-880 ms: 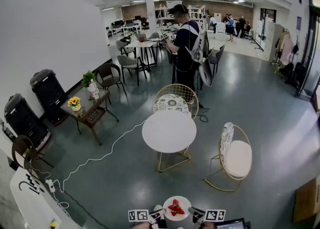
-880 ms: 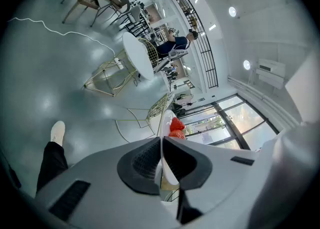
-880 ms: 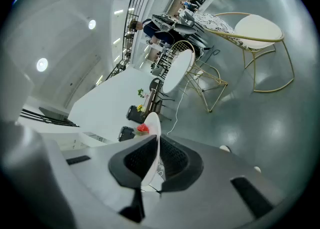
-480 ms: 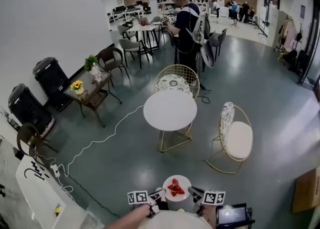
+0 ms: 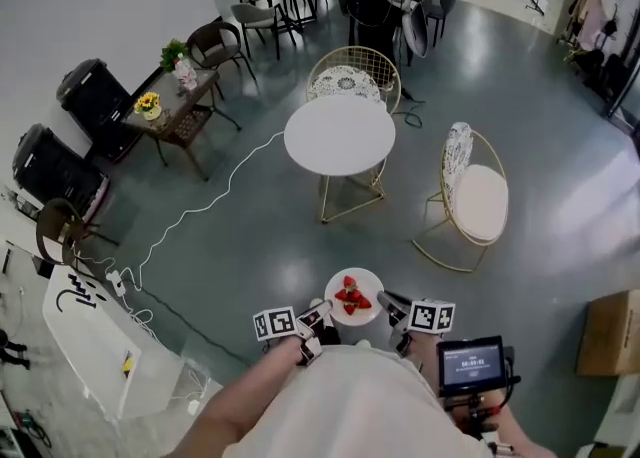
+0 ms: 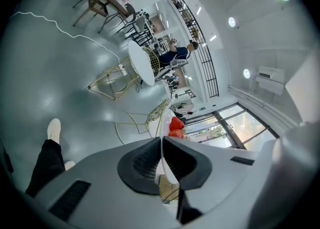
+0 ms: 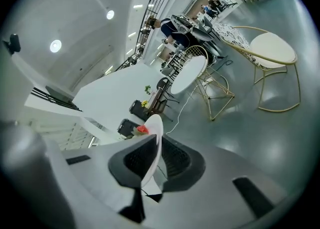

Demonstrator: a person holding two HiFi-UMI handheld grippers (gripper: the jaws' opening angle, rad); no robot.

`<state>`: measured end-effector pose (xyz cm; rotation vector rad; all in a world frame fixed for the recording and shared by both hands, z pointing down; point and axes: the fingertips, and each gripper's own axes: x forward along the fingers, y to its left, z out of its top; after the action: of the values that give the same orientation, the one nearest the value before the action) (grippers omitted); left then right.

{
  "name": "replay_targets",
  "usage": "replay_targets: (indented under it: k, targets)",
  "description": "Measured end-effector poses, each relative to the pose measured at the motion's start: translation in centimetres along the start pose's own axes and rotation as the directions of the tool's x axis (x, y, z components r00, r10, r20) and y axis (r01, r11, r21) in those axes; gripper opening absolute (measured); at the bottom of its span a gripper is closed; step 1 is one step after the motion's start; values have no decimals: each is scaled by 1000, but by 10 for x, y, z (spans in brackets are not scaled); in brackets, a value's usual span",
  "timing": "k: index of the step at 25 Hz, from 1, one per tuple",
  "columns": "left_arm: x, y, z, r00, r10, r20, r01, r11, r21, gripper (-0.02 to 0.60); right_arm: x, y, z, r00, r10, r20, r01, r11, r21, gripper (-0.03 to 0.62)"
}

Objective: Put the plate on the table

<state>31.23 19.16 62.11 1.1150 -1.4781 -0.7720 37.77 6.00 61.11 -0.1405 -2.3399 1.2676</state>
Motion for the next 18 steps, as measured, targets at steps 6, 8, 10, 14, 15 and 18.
replay_targets:
  k: [6, 8, 10, 14, 15, 18]
  targets:
    - [-12, -22, 17, 1000, 3, 8, -3, 1000, 22, 18, 7, 27, 11, 1000, 11, -15, -11, 1000, 26, 21]
    - [-15, -19, 17, 1000, 11, 5, -11, 1000, 19, 18, 8, 29, 8, 1000, 9, -20, -8, 999, 40, 21]
    - [-15, -14, 20, 1000, 19, 9, -19, 1000, 23, 19, 13, 26, 7, 1000, 5, -30, -4, 999, 38, 21]
    - [-15, -5, 35, 1000, 24, 11, -24, 999, 22, 20, 32, 25, 11, 999, 3, -47, -1, 999, 37, 23]
    - [-16, -4, 36, 1000, 27, 9, -27, 999, 21, 20, 34, 26, 11, 999, 1, -50, 1, 999, 38, 23]
    - [-16, -6, 34, 999, 34, 9, -34, 999, 23, 19, 30, 26, 9, 999, -3, -54, 5, 999, 38, 21]
